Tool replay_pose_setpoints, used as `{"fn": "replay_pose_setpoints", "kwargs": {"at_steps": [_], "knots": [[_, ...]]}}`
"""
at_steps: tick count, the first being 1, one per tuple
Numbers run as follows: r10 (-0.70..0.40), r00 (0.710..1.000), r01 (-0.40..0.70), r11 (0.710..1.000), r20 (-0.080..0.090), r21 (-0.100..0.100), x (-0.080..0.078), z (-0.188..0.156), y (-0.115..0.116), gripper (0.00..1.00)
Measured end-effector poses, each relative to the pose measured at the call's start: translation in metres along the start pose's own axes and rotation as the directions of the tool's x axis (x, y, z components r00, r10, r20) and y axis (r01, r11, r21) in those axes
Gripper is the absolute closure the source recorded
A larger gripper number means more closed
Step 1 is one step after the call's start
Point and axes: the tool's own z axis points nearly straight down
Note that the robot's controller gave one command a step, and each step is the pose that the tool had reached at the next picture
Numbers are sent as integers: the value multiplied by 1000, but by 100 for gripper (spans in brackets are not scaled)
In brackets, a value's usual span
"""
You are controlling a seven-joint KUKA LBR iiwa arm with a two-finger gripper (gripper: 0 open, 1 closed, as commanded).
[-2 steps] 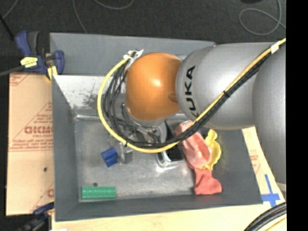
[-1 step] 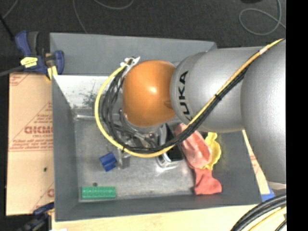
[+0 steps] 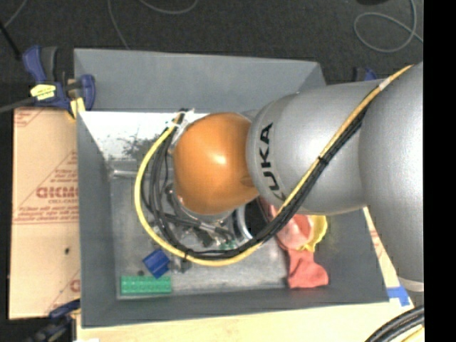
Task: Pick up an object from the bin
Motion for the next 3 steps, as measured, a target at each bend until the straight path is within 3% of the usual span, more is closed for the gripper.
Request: {"fn": "replay_pose_setpoints", "kwargs": {"at_steps": [1,2,3], "knots": [[-21,1000,21,1000,10,1,-18,54,1,100],[-3,1000,3,1000,-5,-1,-11,25,3,100],[12,1000,-12,1000,7,1,-18,-44,-2,100]]}}
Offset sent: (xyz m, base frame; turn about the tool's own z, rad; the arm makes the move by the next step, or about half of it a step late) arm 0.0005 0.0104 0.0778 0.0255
